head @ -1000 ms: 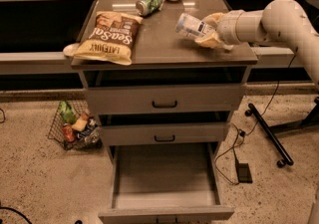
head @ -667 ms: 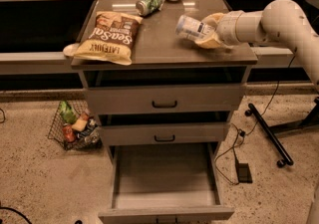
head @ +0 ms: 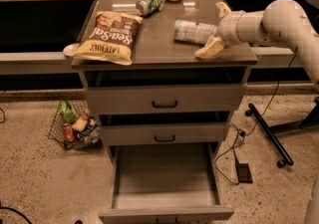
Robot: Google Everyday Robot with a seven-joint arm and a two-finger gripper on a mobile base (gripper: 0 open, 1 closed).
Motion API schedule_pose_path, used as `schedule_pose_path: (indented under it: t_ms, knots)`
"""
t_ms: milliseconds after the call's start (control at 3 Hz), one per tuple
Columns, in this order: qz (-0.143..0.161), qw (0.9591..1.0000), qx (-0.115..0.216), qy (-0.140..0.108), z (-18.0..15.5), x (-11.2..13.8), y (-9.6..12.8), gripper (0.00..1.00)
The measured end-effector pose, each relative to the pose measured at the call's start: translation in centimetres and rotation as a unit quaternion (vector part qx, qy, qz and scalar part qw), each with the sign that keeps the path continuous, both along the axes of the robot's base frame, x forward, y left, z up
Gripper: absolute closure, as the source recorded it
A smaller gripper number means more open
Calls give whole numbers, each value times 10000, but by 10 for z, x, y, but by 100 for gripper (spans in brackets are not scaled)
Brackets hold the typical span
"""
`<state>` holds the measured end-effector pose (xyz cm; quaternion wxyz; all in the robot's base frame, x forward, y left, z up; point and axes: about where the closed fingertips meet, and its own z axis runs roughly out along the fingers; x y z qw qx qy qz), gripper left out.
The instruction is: Pick blue plastic bottle from bottom drawer and place on counter
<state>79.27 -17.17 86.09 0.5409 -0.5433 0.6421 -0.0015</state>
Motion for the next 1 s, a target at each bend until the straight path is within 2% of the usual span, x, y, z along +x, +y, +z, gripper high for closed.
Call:
schedule_pose_path:
  t_ms: [333,667,1000]
  knots:
    - [-94,9996,-52,-266,21,-7,-7,0]
    - [-266,9971,-219,-678,56,-23,-18,0]
    - [-345,9924,-373,-1125,92,-42,-24,0]
